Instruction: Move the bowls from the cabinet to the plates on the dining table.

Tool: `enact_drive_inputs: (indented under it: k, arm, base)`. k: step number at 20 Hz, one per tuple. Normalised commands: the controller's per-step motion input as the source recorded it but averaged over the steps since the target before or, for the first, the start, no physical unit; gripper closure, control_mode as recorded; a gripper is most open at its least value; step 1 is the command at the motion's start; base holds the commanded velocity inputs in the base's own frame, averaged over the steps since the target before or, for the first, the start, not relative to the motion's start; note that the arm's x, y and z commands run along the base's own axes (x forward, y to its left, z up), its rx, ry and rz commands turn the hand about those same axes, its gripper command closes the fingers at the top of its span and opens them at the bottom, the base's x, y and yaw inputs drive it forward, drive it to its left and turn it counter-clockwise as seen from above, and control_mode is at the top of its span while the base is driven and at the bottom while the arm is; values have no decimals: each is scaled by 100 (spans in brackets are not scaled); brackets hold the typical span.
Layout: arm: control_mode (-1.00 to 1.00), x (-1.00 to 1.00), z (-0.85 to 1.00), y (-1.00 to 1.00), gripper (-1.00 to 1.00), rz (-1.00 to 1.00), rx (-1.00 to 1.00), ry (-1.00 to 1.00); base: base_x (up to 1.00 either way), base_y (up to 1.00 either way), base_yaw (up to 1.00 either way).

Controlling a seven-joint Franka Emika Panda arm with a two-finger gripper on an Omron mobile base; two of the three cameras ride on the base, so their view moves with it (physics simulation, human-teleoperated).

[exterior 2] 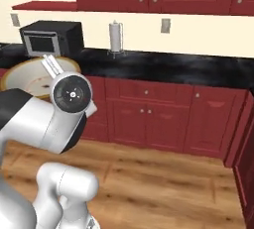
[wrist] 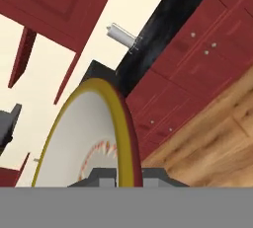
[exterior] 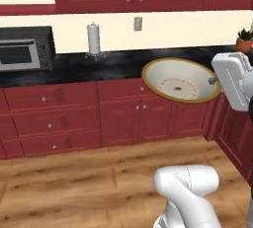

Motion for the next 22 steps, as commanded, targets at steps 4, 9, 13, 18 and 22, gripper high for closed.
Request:
enact_drive_inputs:
  k: [4, 9, 13, 18, 22]
  arm:
    - [100, 0, 0, 0, 100, 0, 0, 0]
    - [100, 0, 0, 0, 100, 0, 0, 0]
    - [100, 0, 0, 0, 100, 0, 0, 0]
    - [100, 0, 0, 0, 100, 0, 0, 0]
    - [100, 0, 0, 0, 100, 0, 0, 0]
  base:
    - [15, 35, 69]
    - [20, 17, 75]
    - [20, 0, 74]
    - [42, 0, 75]
    - [37, 0, 69]
